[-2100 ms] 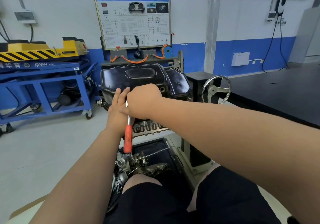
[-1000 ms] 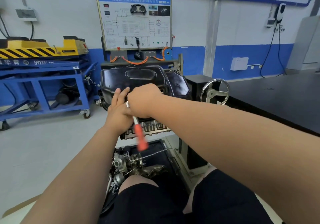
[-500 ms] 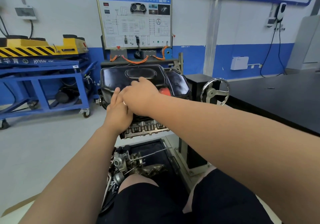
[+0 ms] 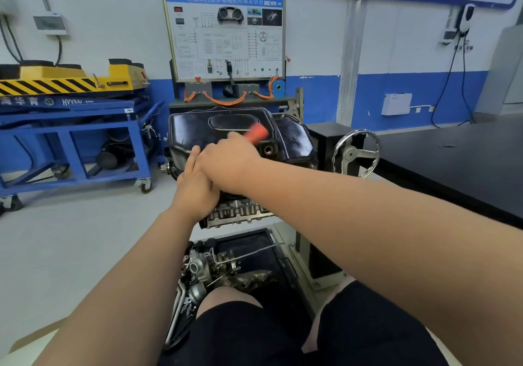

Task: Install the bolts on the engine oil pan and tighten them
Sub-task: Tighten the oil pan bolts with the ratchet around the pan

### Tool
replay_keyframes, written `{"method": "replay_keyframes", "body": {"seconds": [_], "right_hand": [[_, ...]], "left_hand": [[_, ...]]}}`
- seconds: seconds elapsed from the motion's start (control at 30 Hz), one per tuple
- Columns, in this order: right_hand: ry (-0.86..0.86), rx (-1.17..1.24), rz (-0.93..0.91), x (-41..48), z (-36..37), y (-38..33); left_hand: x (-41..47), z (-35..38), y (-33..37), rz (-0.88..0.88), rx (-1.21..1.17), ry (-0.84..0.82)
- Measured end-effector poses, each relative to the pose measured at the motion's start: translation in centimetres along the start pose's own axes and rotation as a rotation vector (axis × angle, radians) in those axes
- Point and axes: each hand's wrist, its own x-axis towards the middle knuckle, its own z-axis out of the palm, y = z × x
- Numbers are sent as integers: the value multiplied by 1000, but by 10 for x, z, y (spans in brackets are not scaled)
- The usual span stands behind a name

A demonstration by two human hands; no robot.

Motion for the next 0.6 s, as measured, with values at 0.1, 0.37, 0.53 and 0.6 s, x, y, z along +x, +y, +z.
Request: {"method": "replay_keyframes", "body": {"seconds": [0.1, 0.37, 0.53, 0.6], "right_hand": [[-140, 259, 265, -2, 0, -4], [-82, -109, -7, 2, -1, 8], [0, -224, -54, 3, 6, 1], [-50, -3, 75, 3, 7, -1]], "left_hand": [[-3, 0, -2, 24, 13, -52], [-3, 3, 8, -25, -30, -32], [-2, 2, 2, 18, -38, 40], [-2, -1, 0, 19, -178, 80]]}}
